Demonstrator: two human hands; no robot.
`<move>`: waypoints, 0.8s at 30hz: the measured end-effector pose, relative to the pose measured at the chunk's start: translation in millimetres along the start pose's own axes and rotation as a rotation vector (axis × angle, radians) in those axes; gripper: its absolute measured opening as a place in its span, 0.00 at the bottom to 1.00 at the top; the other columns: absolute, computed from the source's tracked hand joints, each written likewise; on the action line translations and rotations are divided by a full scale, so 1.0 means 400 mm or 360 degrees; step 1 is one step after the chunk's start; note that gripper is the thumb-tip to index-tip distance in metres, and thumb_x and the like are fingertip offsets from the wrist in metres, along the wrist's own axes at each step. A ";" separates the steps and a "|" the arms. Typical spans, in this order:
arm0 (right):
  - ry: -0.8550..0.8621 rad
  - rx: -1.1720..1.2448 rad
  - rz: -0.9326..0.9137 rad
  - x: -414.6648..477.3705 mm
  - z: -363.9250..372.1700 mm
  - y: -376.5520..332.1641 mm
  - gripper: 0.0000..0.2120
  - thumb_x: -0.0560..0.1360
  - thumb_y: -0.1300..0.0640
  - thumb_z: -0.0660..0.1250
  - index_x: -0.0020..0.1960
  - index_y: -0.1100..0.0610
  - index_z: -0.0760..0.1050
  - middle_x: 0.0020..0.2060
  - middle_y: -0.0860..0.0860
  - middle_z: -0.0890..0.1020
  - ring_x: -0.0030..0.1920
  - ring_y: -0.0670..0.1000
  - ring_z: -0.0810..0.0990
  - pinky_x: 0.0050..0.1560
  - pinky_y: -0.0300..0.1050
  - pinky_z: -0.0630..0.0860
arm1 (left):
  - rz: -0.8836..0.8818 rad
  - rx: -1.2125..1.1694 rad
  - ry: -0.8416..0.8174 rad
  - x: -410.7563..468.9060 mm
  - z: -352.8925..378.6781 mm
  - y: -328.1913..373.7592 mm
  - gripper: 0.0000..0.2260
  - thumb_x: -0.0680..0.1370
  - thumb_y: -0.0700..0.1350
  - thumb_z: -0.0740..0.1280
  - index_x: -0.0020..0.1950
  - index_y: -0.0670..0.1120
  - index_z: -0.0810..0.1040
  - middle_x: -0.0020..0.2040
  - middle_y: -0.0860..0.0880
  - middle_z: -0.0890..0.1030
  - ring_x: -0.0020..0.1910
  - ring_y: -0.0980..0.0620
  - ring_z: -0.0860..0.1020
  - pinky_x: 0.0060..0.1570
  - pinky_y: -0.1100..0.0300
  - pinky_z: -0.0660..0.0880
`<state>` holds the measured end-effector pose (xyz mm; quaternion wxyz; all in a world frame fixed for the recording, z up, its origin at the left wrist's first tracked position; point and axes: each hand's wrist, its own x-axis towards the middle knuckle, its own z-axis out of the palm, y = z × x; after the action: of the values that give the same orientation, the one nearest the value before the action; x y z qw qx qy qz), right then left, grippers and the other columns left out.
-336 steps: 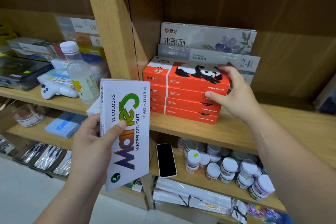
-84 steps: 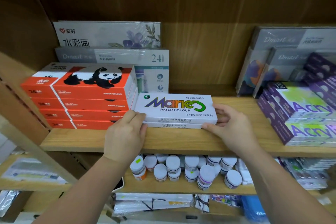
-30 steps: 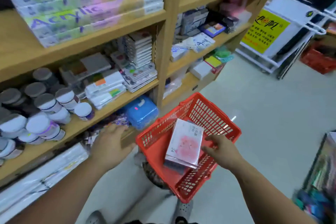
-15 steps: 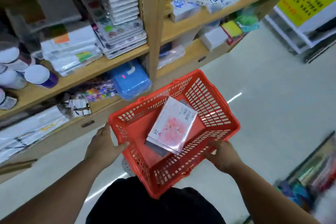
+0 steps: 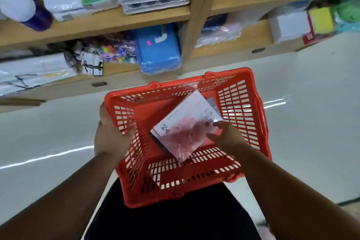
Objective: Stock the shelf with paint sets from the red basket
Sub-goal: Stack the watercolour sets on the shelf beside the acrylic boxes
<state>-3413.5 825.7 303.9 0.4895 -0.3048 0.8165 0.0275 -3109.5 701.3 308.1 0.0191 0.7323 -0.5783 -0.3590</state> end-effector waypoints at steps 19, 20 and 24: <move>0.0113 0.0059 0.0085 0.229 0.119 -0.002 0.33 0.64 0.38 0.81 0.62 0.55 0.78 0.51 0.51 0.84 0.50 0.54 0.83 0.48 0.44 0.79 | 0.0232 0.0368 0.0464 -0.018 0.034 -0.002 0.40 0.73 0.55 0.74 0.80 0.46 0.60 0.75 0.37 0.69 0.72 0.34 0.68 0.71 0.35 0.66; 0.0102 0.0066 0.0100 0.225 0.126 -0.001 0.31 0.65 0.37 0.80 0.60 0.54 0.79 0.48 0.50 0.83 0.48 0.53 0.82 0.47 0.44 0.79 | 0.0439 0.0512 0.0582 -0.030 0.033 0.001 0.38 0.74 0.56 0.72 0.80 0.44 0.61 0.76 0.36 0.67 0.73 0.33 0.67 0.72 0.37 0.62; 0.0175 0.0040 0.0110 0.215 0.146 0.016 0.32 0.67 0.34 0.77 0.60 0.55 0.79 0.52 0.53 0.82 0.50 0.54 0.82 0.53 0.52 0.83 | 0.1114 0.0619 0.0360 -0.049 0.087 0.042 0.28 0.74 0.52 0.70 0.71 0.44 0.73 0.67 0.38 0.76 0.65 0.35 0.73 0.66 0.43 0.66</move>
<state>-3400.0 810.6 201.6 0.4465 -0.2712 0.8526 0.0173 -3144.0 726.1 299.4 0.0647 0.5162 -0.8437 -0.1322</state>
